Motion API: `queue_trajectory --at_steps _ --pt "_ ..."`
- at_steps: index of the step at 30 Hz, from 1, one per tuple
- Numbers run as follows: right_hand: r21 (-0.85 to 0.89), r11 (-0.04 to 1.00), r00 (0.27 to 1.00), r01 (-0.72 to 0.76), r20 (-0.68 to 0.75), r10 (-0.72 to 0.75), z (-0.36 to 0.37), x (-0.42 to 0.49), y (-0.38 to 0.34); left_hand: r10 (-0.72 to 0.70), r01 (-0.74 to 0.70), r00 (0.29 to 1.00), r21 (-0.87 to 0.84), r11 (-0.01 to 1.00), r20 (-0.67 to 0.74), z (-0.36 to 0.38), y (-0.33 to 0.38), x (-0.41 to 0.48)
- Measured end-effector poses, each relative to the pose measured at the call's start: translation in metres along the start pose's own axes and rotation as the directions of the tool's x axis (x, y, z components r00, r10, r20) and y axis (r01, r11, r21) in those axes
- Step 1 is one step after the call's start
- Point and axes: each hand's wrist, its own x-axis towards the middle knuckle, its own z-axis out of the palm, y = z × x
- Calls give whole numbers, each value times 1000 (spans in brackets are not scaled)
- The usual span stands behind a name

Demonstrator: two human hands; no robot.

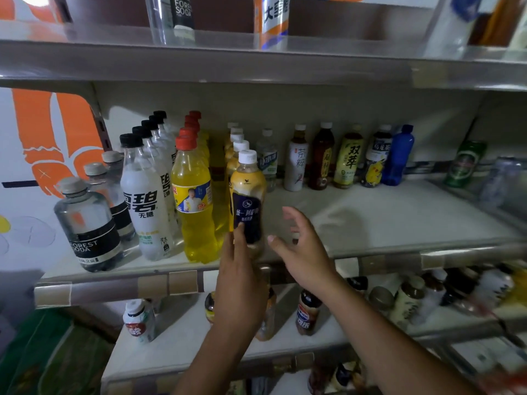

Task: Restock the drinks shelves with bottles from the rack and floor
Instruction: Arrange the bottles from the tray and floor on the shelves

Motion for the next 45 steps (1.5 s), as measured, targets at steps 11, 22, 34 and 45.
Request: queue_trajectory --at_steps 11,22,34,45 --pt "-582 777 956 -238 -282 82 -116 -187 16 208 -300 928 288 910 309 35 68 -117" --pt "-453 374 585 -809 -687 431 -170 -452 57 492 -649 431 -119 751 757 139 120 -287" --pt "55 62 -4 -997 -780 626 -60 -589 149 479 -638 -120 -437 634 869 213 37 -425" --pt "154 -7 -95 -988 -573 814 57 -686 286 242 -662 -324 -402 632 914 261 -104 -546"
